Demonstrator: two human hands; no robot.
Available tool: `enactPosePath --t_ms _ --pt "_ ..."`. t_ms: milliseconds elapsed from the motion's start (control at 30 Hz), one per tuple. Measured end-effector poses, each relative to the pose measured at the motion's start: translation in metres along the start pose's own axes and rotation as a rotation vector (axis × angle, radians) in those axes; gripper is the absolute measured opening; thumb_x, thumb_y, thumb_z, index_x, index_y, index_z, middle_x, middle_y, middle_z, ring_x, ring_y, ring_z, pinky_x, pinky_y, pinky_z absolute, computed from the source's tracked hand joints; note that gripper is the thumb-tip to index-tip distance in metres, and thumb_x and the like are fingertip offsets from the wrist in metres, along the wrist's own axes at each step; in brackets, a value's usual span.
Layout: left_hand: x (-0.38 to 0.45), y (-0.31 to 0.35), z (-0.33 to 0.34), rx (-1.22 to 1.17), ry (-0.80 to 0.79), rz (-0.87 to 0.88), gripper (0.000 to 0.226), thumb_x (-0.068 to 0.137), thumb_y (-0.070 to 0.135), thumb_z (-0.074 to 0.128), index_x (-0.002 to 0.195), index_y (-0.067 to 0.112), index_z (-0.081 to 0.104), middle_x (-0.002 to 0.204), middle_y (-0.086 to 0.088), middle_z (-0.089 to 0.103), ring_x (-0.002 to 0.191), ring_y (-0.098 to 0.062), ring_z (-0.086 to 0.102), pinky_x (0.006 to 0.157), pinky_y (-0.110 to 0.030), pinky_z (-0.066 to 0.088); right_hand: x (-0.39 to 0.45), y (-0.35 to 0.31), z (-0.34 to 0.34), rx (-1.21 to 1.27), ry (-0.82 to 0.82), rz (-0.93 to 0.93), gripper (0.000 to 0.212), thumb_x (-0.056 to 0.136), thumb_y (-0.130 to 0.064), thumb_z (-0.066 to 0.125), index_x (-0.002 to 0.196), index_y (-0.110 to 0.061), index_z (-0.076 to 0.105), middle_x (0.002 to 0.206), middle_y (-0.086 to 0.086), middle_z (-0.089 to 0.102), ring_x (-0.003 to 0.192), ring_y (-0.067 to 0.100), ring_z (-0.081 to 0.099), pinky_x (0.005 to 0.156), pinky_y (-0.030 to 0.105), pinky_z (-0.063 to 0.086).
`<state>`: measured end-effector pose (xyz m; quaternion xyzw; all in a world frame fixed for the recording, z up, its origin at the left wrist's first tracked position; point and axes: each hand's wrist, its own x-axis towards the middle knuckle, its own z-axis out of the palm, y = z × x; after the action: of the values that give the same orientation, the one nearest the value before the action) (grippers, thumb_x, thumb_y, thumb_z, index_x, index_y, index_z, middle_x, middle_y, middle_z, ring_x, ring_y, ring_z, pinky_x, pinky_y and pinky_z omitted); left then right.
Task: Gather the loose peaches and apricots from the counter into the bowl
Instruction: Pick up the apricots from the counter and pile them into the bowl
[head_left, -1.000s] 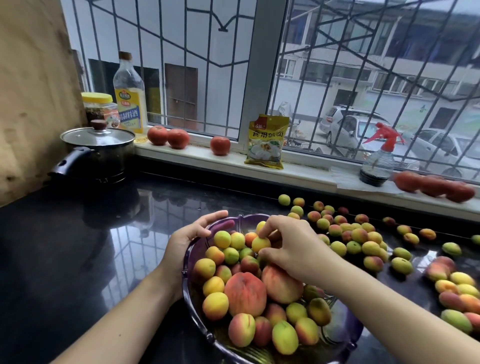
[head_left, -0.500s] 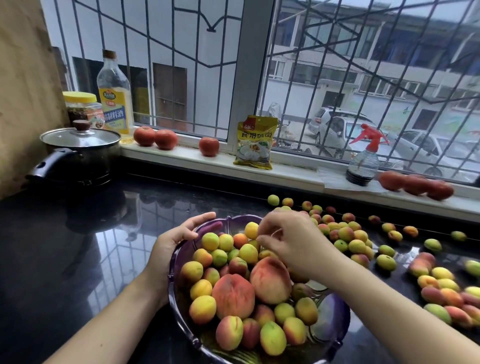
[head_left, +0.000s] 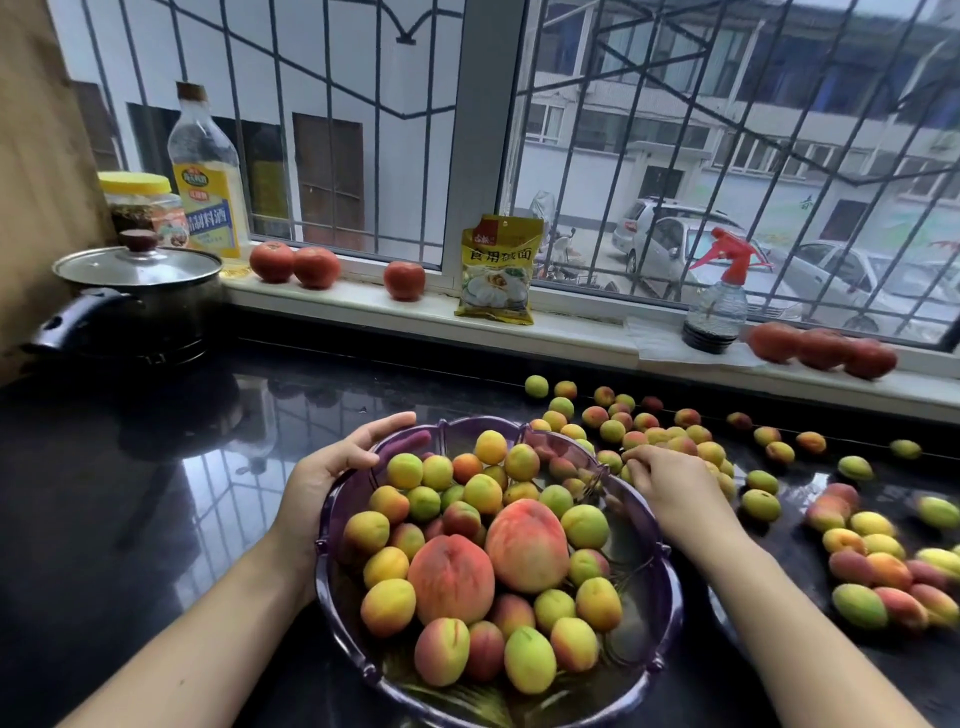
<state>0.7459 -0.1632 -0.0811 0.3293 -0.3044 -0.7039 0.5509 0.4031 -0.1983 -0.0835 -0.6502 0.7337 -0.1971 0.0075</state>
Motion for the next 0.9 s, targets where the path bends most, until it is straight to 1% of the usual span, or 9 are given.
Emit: enactPosePath --t_ms 100,233,333,433,467,533,633,733,900 --pt "0.001 0.002 -0.001 -0.009 0.005 0.01 0.059 0.074 0.012 0.05 0.13 0.005 0.069 0.137 -0.025 0.064 0.123 -0.039 0.061 0.116 -0.053 0.038 -0.001 0.0 0.001 0.075 -0.042 0.022 0.03 0.102 -0.027 0.056 0.128 -0.017 0.068 0.121 0.009 0.071 0.11 0.029 0.064 0.09 0.036 0.052" --pt "-0.001 0.003 -0.001 0.018 -0.022 0.032 0.077 0.053 0.026 0.081 0.127 0.009 0.072 0.136 -0.024 0.065 0.122 -0.037 0.063 0.114 -0.051 0.042 -0.004 0.003 -0.001 0.103 -0.035 0.043 0.037 0.1 -0.027 0.061 0.135 -0.015 0.064 0.133 0.007 0.066 0.121 0.026 0.06 0.097 0.035 0.048" --pt "0.001 0.0 -0.003 0.014 -0.009 0.03 0.059 0.078 0.015 0.051 0.134 0.007 0.066 0.136 -0.023 0.066 0.125 -0.04 0.061 0.114 -0.053 0.042 -0.005 -0.002 -0.011 0.168 0.064 0.031 0.037 0.097 -0.024 0.065 0.133 -0.015 0.065 0.13 0.012 0.064 0.12 0.029 0.057 0.098 0.035 0.044" --pt "-0.001 0.0 0.0 0.014 -0.008 0.023 0.061 0.079 0.01 0.042 0.136 0.007 0.063 0.136 -0.024 0.066 0.123 -0.039 0.061 0.112 -0.051 0.043 -0.004 -0.011 -0.037 0.356 0.13 0.047 0.024 0.092 -0.025 0.07 0.116 -0.028 0.072 0.117 0.011 0.065 0.106 0.029 0.062 0.091 0.034 0.047" --pt "-0.002 0.0 0.001 0.015 0.0 0.026 0.061 0.079 0.009 0.042 0.136 0.007 0.063 0.136 -0.024 0.066 0.123 -0.04 0.061 0.112 -0.051 0.043 -0.006 -0.017 -0.048 0.495 0.1 0.06 0.018 0.09 -0.024 0.073 0.107 -0.033 0.072 0.112 0.008 0.068 0.099 0.031 0.067 0.09 0.039 0.053" --pt "-0.003 0.0 0.002 0.015 0.01 0.026 0.06 0.079 0.009 0.042 0.136 0.007 0.064 0.136 -0.024 0.066 0.126 -0.042 0.06 0.114 -0.053 0.042 -0.014 -0.031 -0.071 0.781 -0.005 0.052 0.022 0.087 -0.018 0.078 0.103 -0.031 0.071 0.107 0.007 0.073 0.089 0.035 0.073 0.086 0.051 0.059" --pt "-0.004 0.001 0.003 0.014 0.009 0.026 0.058 0.081 0.008 0.041 0.135 0.008 0.065 0.135 -0.024 0.067 0.125 -0.042 0.061 0.109 -0.052 0.047 -0.025 -0.056 -0.101 0.902 -0.147 -0.119 0.03 0.079 -0.02 0.084 0.104 -0.034 0.073 0.109 0.001 0.074 0.1 0.023 0.074 0.09 0.042 0.055" --pt "-0.004 0.001 0.003 0.012 -0.01 0.02 0.058 0.082 0.009 0.04 0.135 0.008 0.064 0.134 -0.023 0.067 0.121 -0.04 0.064 0.1 -0.051 0.055 -0.029 -0.078 -0.108 0.873 -0.276 -0.214 0.026 0.082 -0.02 0.082 0.103 -0.031 0.073 0.105 -0.002 0.075 0.098 0.012 0.072 0.087 0.033 0.054" --pt "-0.003 0.002 0.004 0.013 -0.018 0.006 0.059 0.082 0.008 0.039 0.135 0.007 0.064 0.132 -0.023 0.068 0.109 -0.035 0.071 0.093 -0.047 0.059 -0.028 -0.081 -0.075 0.383 -0.154 -0.327 0.026 0.081 -0.024 0.084 0.098 -0.034 0.066 0.092 -0.013 0.068 0.084 -0.004 0.063 0.071 0.013 0.047"
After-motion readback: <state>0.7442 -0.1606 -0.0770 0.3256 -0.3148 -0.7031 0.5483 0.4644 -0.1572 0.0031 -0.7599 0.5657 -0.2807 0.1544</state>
